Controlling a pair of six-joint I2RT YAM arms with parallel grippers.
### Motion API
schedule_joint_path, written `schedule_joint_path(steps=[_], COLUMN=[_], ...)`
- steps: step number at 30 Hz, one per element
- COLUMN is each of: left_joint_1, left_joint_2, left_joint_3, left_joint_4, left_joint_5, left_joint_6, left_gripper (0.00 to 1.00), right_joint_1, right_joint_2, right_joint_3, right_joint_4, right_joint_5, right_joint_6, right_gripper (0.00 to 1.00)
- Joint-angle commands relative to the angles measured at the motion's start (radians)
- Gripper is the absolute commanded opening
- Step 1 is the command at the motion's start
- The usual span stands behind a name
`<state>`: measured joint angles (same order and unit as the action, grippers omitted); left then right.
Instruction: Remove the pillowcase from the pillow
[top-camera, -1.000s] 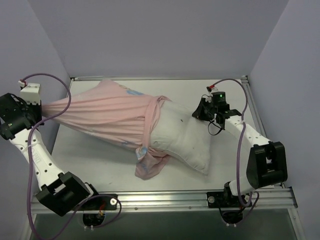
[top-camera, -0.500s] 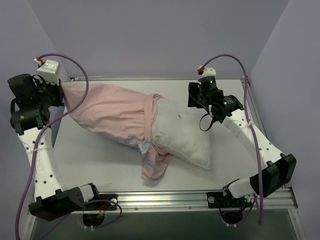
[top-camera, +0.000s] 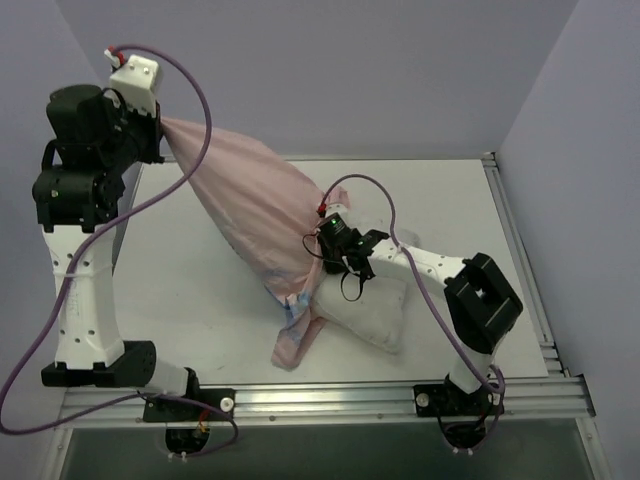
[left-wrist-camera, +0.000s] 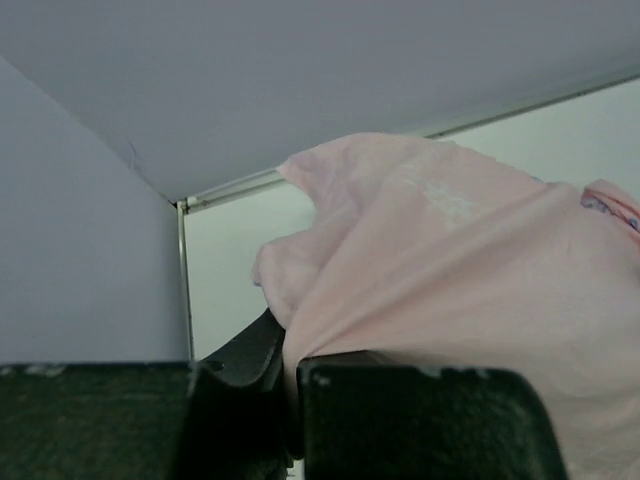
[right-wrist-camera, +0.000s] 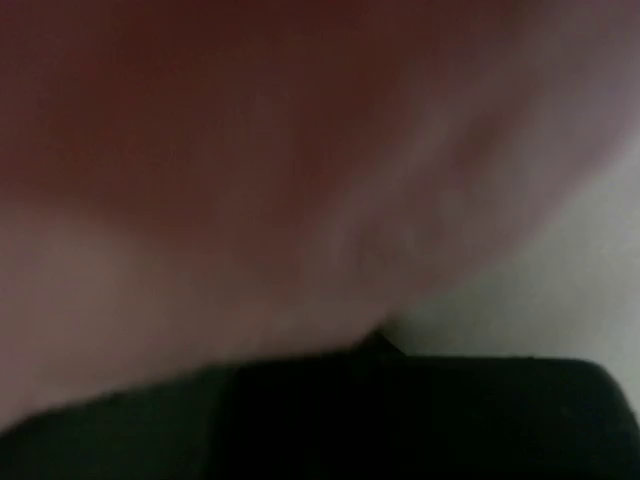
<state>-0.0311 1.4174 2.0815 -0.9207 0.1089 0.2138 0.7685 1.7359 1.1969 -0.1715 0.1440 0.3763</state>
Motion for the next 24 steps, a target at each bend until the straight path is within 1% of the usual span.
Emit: schedule_joint_path(steps=[1, 2, 3, 4, 5, 6, 7, 8, 10, 12, 13, 14, 17, 20, 24], left_joint_1=[-0.012, -0.010, -0.010, -0.010, -0.010, -0.010, -0.010, -0.010, -0.009, -0.006, -0.001, 0.010, 0.019, 0.022, 0.023], left_joint_2=[0.057, 0.108, 0.135, 0.158, 0.201, 0.212, 0.213, 0.190, 0.155, 0.141, 0.140, 0.141, 0.150, 0.144, 0.137], left_joint_3=[0.355, 0.429, 0.574, 0.644, 0.705, 0.751, 0.776, 0.760, 0.683, 0.684, 0.684, 0.689, 0.724, 0.712, 0.672], left_joint_4=[0.073, 0.060, 0.060, 0.060, 0.069, 0.081, 0.127, 0.156, 0.230, 0.255, 0.294, 0.315, 0.373, 0.390, 0.405], left_joint_5=[-0.179, -0.216, -0.251, -0.306, -0.331, -0.353, -0.395, -0.416, -0.480, -0.529, -0.549, -0.584, -0.630, -0.638, -0.643], left_joint_6=[-0.060, -0.057, -0.035, -0.021, 0.010, 0.022, 0.038, 0.056, 0.071, 0.096, 0.110, 0.140, 0.206, 0.231, 0.245], left_gripper=[0.02, 0.02, 0.02, 0.02, 0.02, 0.02, 0.02, 0.02, 0.02, 0.02, 0.02, 0.02, 0.02, 0.02, 0.02], right_joint_1=[-0.092, -0.115, -0.154, -0.172, -0.187, -0.202, -0.236, -0.250, -0.300, -0.353, -0.403, -0.428, -0.518, -0.590, -0.653], right_joint_2=[0.109, 0.116, 0.125, 0.131, 0.154, 0.168, 0.186, 0.201, 0.208, 0.205, 0.205, 0.202, 0.185, 0.186, 0.195], right_joint_3=[-0.178, -0.203, -0.223, -0.236, -0.238, -0.231, -0.220, -0.197, -0.175, -0.143, -0.132, -0.110, -0.083, -0.031, 0.015], right_joint_4=[-0.056, -0.027, -0.014, -0.008, -0.014, -0.020, -0.031, -0.042, -0.068, -0.109, -0.126, -0.156, -0.212, -0.276, -0.309], right_joint_5=[0.009, 0.009, 0.014, 0.026, 0.063, 0.080, 0.089, 0.063, 0.098, 0.114, 0.117, 0.124, 0.163, 0.200, 0.246], right_joint_6=[0.041, 0.047, 0.058, 0.058, 0.055, 0.041, 0.032, 0.015, 0.004, -0.026, -0.039, -0.049, -0.092, -0.137, -0.162], right_gripper=[0.00, 0.00, 0.00, 0.00, 0.00, 0.00, 0.00, 0.00, 0.00, 0.00, 0.00, 0.00, 0.00, 0.00, 0.00])
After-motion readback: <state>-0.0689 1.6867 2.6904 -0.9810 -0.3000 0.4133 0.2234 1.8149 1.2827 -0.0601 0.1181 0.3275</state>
